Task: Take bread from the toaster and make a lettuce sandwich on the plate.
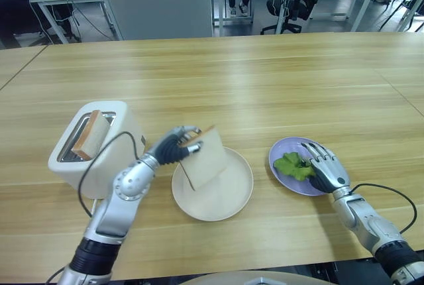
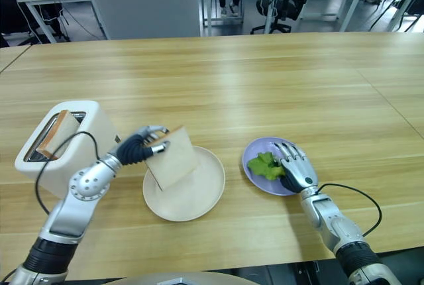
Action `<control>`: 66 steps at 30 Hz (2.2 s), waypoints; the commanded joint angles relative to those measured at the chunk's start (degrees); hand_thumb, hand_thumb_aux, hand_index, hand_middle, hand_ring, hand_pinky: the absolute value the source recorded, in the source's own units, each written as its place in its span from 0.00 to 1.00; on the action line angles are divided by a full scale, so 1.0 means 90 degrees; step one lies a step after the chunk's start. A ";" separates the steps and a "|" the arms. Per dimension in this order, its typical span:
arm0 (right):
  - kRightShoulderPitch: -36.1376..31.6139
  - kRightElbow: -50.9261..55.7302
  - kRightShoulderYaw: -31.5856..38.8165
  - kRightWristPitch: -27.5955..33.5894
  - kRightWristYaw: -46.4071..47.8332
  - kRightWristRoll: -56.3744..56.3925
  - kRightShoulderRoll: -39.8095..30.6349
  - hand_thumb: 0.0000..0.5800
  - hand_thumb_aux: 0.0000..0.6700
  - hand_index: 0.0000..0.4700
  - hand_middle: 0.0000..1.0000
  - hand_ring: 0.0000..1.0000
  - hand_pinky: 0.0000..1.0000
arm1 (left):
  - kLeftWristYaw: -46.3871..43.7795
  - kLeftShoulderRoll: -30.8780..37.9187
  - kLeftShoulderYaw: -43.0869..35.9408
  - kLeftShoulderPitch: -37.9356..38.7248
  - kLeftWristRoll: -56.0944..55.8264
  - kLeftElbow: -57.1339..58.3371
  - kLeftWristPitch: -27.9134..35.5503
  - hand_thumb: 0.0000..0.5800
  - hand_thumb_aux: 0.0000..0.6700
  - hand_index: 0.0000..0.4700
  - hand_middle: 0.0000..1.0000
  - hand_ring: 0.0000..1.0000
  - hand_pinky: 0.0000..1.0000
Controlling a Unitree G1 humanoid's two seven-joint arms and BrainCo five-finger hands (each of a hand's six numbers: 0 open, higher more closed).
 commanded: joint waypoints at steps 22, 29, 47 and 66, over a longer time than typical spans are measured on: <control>-0.0638 -0.1633 0.0210 -0.0488 0.0375 -0.0134 0.0880 1.00 1.00 0.98 0.00 0.00 0.00 | 0.2831 0.0241 -0.1083 -0.1317 0.3310 0.2476 -0.0907 0.00 0.00 0.00 0.00 0.00 0.00; -0.1117 -0.1038 0.0850 -0.0557 0.0393 -0.0372 0.1578 1.00 1.00 0.98 0.00 0.00 0.00 | 0.3091 0.0643 -0.0508 -0.0894 0.4025 0.0811 -0.0526 0.00 0.00 0.00 0.00 0.00 0.00; -0.1698 0.1099 0.2270 -0.0500 0.0027 -0.0905 0.2576 1.00 1.00 0.98 0.00 0.00 0.00 | 0.2299 0.1316 0.3058 0.0801 0.3696 -0.0664 0.1337 0.00 0.00 0.00 0.00 0.00 0.00; -0.1561 0.0858 0.2572 -0.0226 0.0218 -0.0923 0.2291 0.00 0.00 0.00 0.00 0.00 0.00 | 0.0947 0.1661 0.2484 0.1030 0.3772 0.0353 0.2346 0.00 0.00 0.00 0.00 0.00 0.00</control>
